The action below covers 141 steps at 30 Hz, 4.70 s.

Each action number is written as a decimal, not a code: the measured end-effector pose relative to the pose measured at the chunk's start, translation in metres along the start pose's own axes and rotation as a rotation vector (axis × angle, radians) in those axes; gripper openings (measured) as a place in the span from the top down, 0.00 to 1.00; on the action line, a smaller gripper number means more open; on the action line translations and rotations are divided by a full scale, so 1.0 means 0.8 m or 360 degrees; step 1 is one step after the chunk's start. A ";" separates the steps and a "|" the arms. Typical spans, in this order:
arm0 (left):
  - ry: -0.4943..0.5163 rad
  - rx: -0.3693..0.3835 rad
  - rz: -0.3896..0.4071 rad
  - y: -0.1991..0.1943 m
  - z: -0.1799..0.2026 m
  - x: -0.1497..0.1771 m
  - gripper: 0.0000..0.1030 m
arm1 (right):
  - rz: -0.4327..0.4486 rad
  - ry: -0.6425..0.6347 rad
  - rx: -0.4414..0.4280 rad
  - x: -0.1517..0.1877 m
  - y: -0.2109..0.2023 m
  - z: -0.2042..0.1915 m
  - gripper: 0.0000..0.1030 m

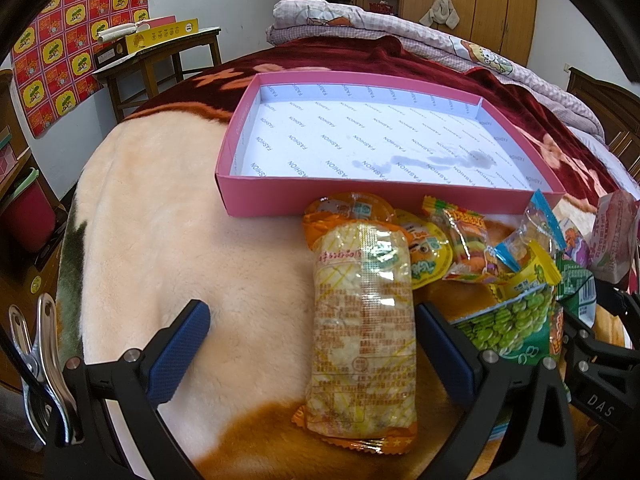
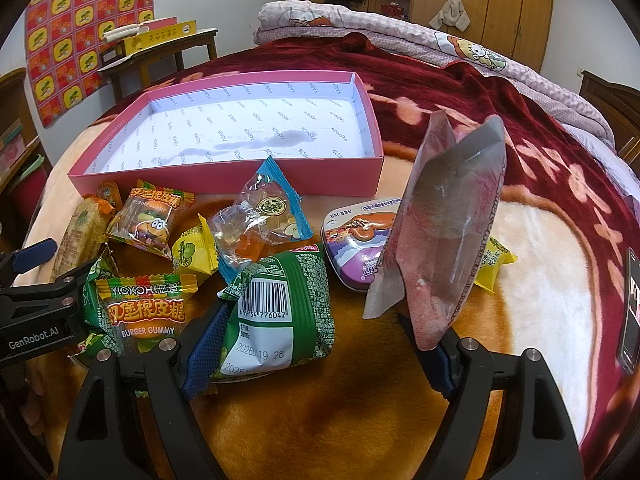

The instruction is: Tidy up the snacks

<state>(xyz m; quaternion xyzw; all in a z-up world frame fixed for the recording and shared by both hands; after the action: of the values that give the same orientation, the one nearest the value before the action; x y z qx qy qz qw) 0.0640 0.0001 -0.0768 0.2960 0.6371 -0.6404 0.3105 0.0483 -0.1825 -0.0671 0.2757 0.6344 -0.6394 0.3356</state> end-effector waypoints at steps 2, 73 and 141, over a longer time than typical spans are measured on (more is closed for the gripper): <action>0.0000 0.0000 0.0000 0.000 0.000 0.000 0.00 | 0.0000 0.0000 0.0000 0.000 0.000 0.000 0.19; 0.0148 0.0152 0.0029 -0.038 0.024 -0.010 0.32 | 0.0133 0.0208 -0.0220 -0.030 -0.028 0.027 0.23; 0.0166 0.0135 0.0029 -0.017 0.028 -0.004 0.41 | 0.0025 0.0109 -0.0139 -0.033 0.031 0.050 0.38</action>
<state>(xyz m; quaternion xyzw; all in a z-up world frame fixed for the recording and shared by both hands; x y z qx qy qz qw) 0.0561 -0.0222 -0.0655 0.3477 0.6220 -0.6476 0.2699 0.0869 -0.2194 -0.0602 0.2875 0.6705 -0.5988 0.3305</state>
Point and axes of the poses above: each gripper's, at about its wrist camera, not at the fingertips, and y roughly the way its jaws point, z to its right, x to its underside, the point moved 10 cm from there along y, roughly the way its jaws point, and after that the axes turned 11 degrees about z, right-handed, at the moved point
